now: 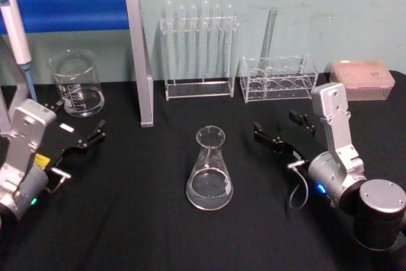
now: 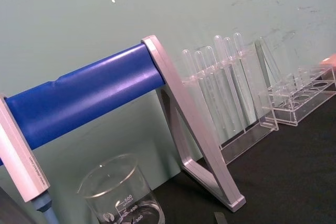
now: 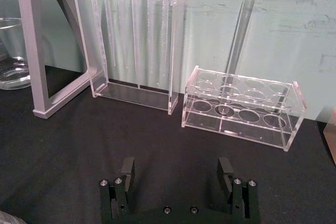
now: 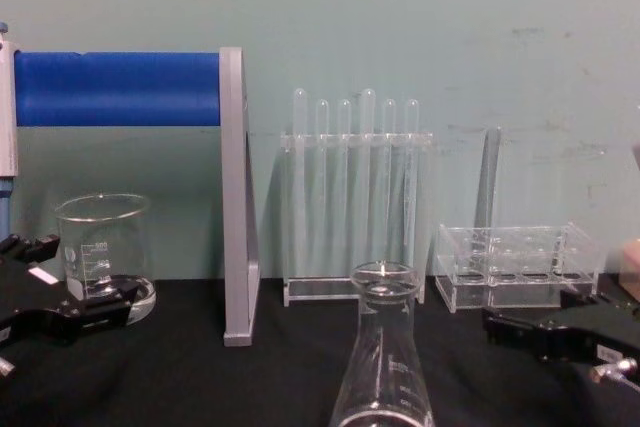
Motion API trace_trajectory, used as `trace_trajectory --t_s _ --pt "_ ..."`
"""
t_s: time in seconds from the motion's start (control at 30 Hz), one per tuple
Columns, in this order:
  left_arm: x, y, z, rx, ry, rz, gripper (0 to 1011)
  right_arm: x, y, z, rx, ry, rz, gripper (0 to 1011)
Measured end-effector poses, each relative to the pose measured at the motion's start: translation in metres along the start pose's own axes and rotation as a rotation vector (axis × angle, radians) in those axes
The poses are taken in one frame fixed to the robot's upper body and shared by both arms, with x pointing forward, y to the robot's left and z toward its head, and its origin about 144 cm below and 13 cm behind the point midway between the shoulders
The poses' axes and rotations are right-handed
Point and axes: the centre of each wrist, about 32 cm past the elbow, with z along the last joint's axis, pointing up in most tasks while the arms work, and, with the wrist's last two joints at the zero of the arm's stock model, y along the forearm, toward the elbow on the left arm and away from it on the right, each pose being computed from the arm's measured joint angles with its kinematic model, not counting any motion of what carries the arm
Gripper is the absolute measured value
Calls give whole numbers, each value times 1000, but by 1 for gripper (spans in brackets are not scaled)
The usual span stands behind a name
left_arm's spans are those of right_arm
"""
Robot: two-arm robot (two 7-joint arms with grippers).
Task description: Grasp the erlenmeyer flask with one hand, shake it three times, then place it back.
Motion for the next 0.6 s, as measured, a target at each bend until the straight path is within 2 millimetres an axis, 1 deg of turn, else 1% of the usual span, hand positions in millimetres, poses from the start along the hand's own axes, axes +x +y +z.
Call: trace_trajectory --t_s 0.6 --pt "0 0 0 0 0 0 1001 0 0 0 1 1 -1 1003"
